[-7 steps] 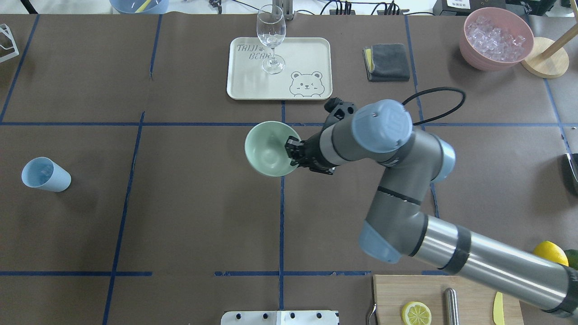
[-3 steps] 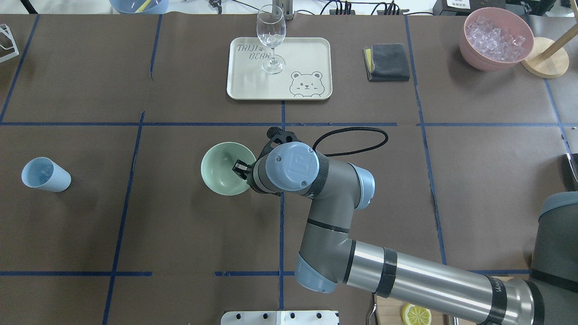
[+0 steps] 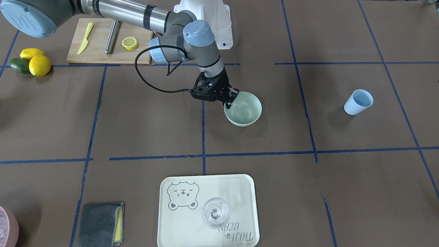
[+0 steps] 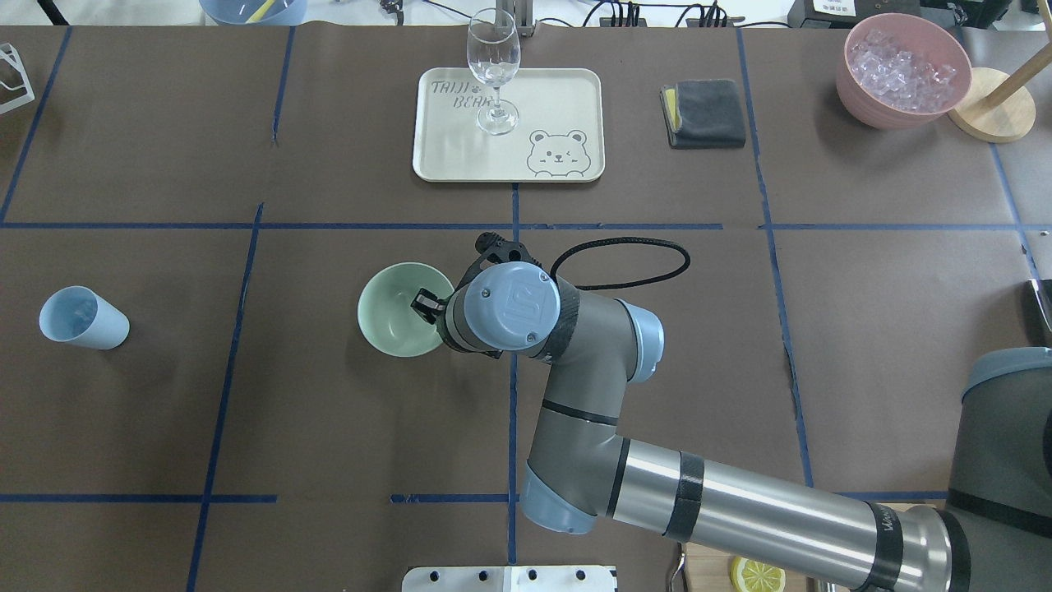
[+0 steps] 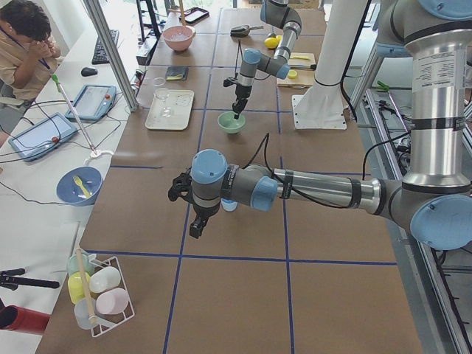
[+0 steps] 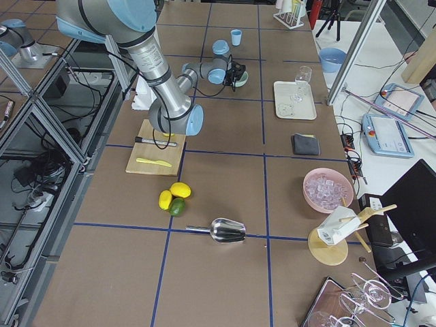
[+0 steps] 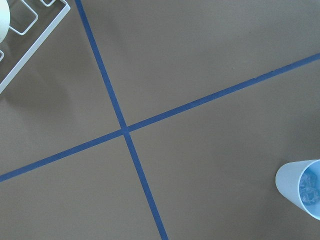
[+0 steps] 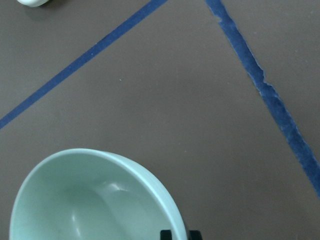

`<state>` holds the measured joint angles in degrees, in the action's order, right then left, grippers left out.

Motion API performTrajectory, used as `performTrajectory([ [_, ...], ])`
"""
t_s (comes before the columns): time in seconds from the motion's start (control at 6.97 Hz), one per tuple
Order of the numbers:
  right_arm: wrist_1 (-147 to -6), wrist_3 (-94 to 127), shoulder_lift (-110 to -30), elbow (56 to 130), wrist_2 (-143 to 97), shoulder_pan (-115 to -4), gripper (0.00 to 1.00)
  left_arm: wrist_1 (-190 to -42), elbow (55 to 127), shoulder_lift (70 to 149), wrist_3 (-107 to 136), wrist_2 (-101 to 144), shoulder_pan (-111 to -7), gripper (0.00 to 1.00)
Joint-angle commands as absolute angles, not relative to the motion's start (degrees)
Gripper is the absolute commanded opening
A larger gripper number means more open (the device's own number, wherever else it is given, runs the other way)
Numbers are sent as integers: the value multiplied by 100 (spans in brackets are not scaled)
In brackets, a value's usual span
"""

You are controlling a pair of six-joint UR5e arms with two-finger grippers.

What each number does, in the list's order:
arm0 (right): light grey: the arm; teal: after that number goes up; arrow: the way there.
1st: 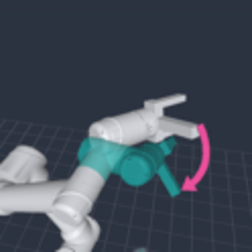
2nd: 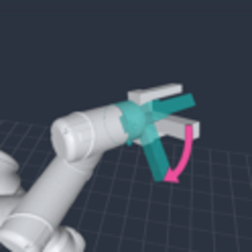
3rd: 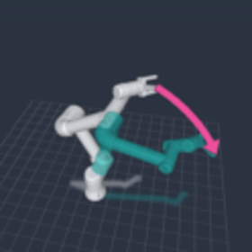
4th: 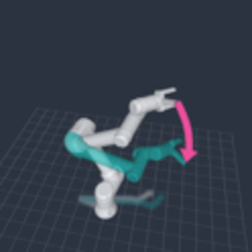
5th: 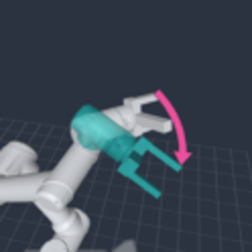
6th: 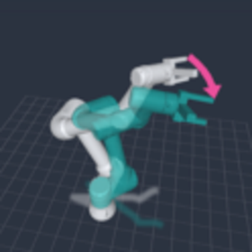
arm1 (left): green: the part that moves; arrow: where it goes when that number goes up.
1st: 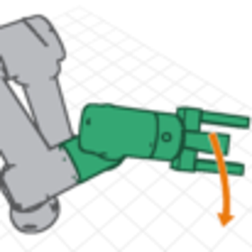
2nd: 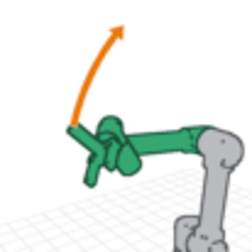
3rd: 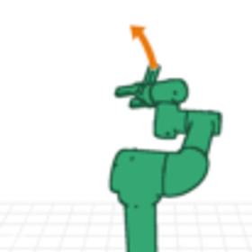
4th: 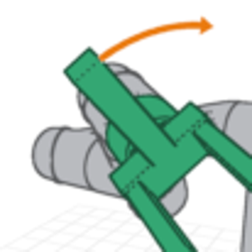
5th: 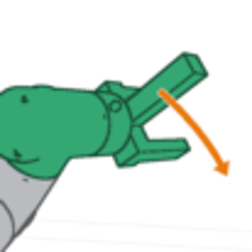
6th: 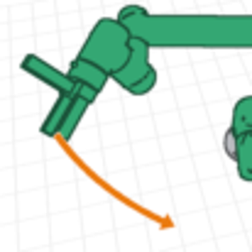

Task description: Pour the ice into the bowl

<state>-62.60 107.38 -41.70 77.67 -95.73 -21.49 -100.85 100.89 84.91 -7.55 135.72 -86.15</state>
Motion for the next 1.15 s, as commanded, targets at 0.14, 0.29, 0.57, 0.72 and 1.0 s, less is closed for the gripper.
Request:
performTrajectory([
  [0.14, -6284, 10881, -4209, 8144, -9544, -2232, 100, -10177, 10090, 8481, -668, 13658, -8481, 100],
  [0.29, -6293, 10872, -4802, 8974, -9675, -2406, 100, -10613, 10038, 8412, -616, 13649, -8447, 100],
  [0.57, -6223, 10811, -5988, 9990, -10805, -3265, 100, -11956, 10071, 8368, -171, 13649, -7853, 100],
  [0.72, -6205, 10671, -6220, 10028, -10967, -3461, 100, -12571, 10090, 8358, 607, 13615, -7509, 100],
  [1.0, -6205, 10477, -6284, 10037, -10960, -3472, 100, -14335, 10377, 7835, 3397, 13100, -6588, 100],
])
